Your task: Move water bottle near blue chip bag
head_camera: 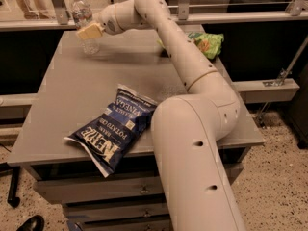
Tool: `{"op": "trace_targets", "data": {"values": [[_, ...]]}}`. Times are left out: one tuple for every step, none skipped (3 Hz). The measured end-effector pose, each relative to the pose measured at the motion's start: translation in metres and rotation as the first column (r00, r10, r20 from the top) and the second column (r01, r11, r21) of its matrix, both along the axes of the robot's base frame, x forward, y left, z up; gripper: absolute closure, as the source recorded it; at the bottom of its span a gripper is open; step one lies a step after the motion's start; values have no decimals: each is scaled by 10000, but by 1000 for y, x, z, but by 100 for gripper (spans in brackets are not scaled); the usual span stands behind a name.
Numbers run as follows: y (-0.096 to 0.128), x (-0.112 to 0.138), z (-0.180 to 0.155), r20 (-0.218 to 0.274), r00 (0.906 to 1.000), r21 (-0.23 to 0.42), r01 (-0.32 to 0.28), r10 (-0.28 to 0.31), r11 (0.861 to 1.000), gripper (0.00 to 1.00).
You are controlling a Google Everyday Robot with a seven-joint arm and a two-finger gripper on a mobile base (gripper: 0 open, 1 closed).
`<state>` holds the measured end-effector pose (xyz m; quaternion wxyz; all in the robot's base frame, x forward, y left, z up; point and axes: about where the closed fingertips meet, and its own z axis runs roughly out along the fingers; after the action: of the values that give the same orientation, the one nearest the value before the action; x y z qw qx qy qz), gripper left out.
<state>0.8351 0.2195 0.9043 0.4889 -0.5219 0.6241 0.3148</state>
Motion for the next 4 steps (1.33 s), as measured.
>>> {"op": "trace_targets", "data": {"values": [[-10,-3,0,-134,9997,3,197,-197,9998,64],[-34,-12,7,-165,9983,-51,564,-565,9984,87],[-80,-35,30,-54,9916,-126,1294,-1295,9915,100],[-130,-74,63,39,9780,96,2084,-2084,9780,100]]}}
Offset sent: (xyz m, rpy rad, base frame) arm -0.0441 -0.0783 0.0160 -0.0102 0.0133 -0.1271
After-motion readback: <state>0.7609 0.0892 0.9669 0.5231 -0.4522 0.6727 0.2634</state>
